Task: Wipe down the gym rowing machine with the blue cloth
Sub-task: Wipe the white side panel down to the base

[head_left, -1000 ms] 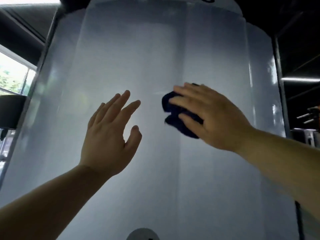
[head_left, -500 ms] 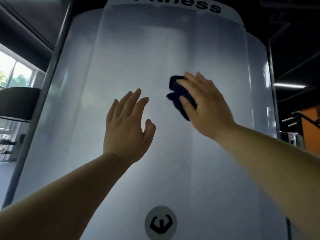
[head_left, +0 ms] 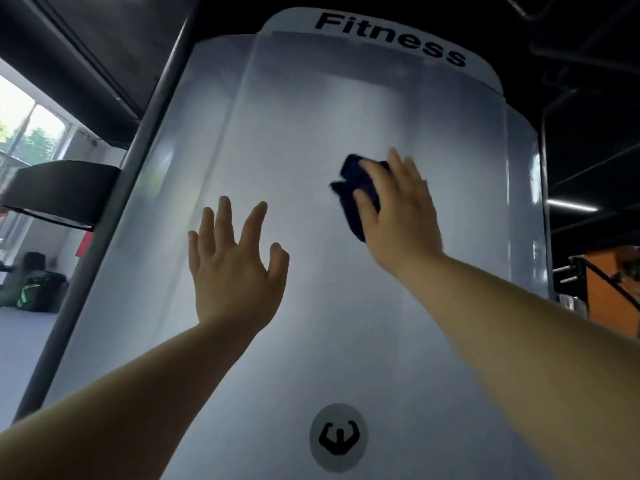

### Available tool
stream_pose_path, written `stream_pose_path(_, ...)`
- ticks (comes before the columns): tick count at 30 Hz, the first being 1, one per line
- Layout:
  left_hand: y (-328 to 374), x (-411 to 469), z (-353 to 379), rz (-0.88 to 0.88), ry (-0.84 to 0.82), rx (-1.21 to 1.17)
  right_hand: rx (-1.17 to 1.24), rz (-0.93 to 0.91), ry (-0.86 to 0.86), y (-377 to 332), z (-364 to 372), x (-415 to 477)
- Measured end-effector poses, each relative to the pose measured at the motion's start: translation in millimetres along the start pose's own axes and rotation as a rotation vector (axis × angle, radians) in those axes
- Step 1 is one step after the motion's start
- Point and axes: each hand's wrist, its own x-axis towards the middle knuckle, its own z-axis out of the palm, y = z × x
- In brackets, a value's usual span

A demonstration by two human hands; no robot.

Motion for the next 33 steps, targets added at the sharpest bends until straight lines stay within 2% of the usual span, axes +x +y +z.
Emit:
stream_pose_path(1,-0.7,-0.6,-0.5,0.011,0.009,-0.017,0.065,0.109,0.042,-11.1,4.5,-1.3)
stream_pose_path(2,-1.9,-0.1,-2.0,0.016,0.012,-0.049,0.115,0.121,0.048,-23.2,10.2,-5.9)
stream_pose_path(5,-7.2,-0.6,-9.8,0.101,-0.002,-0.159,0.204,-0.161,-0.151,-48.5,18.0,-29.5)
stream_pose_path(6,-5.2,-3.5,-12.7,0.203,-0.014,-0.169,0.273,-0.194,-0.236,-48.7,13.8,-32.9)
stream_pose_path(8,4.6,-10.0,-10.3,0.460,-0.048,-0.135,0.495,-0.105,-0.318,-38.6,-3.5,-29.7)
stream_pose_path(10,12.4,-9.4,0.0,0.671,-0.054,0.023,0.631,-0.031,-0.263,-22.6,-18.9,-25.2)
stream_pose_path(11,13.1,-4.5,3.5,0.710,-0.037,0.096,0.628,-0.026,-0.223,-12.4,-25.2,-24.1)
stream_pose_path(13,13.2,14.5,1.4,0.619,-0.001,0.158,0.515,-0.034,-0.203,14.5,-31.5,-24.3)
stream_pose_path(14,16.2,26.3,-3.8,0.478,0.015,0.142,0.427,-0.055,-0.230,27.5,-33.4,-26.1)
stream_pose_path(17,41.6,53.4,-10.8,-0.143,0.114,-0.153,0.197,-0.176,-0.264,48.6,-28.2,-35.2)
stream_pose_path(18,57.2,51.3,-9.7,-0.256,0.135,-0.208,0.171,-0.198,-0.250,49.2,-25.7,-37.3)
stream_pose_path(19,69.6,42.6,-6.3,-0.256,0.128,-0.209,0.156,-0.206,-0.231,48.2,-23.7,-38.1)
stream_pose_path(20,75.2,27.8,-2.5,-0.164,0.086,-0.168,0.143,-0.210,-0.211,46.1,-21.8,-38.2)
stream_pose_path(23,59.6,-26.2,-0.6,0.344,-0.090,0.034,0.148,-0.195,-0.170,40.8,-18.4,-40.7)
stream_pose_path(24,48.5,-33.6,-4.2,0.428,-0.110,0.076,0.171,-0.186,-0.170,39.9,-18.1,-43.4)
stream_pose_path(25,36.4,-31.5,-6.8,0.426,-0.099,0.086,0.189,-0.180,-0.179,40.4,-17.7,-47.5)
stream_pose_path(26,28.7,-24.6,-9.2,0.337,-0.054,0.076,0.192,-0.186,-0.190,41.4,-17.0,-51.9)
stream_pose_path(30,27.6,26.4,-5.4,-0.345,0.235,-0.144,0.135,-0.219,-0.197,42.6,-12.7,-62.3)
stream_pose_path(31,36.2,30.2,-1.3,-0.412,0.252,-0.167,0.125,-0.215,-0.195,42.3,-12.1,-62.0)
stream_pose_path(32,45.3,25.1,1.9,-0.392,0.226,-0.153,0.113,-0.216,-0.195,41.5,-11.4,-61.5)
stream_pose_path(33,49.3,13.8,5.4,-0.266,0.173,-0.110,0.099,-0.219,-0.192,40.6,-10.3,-61.4)
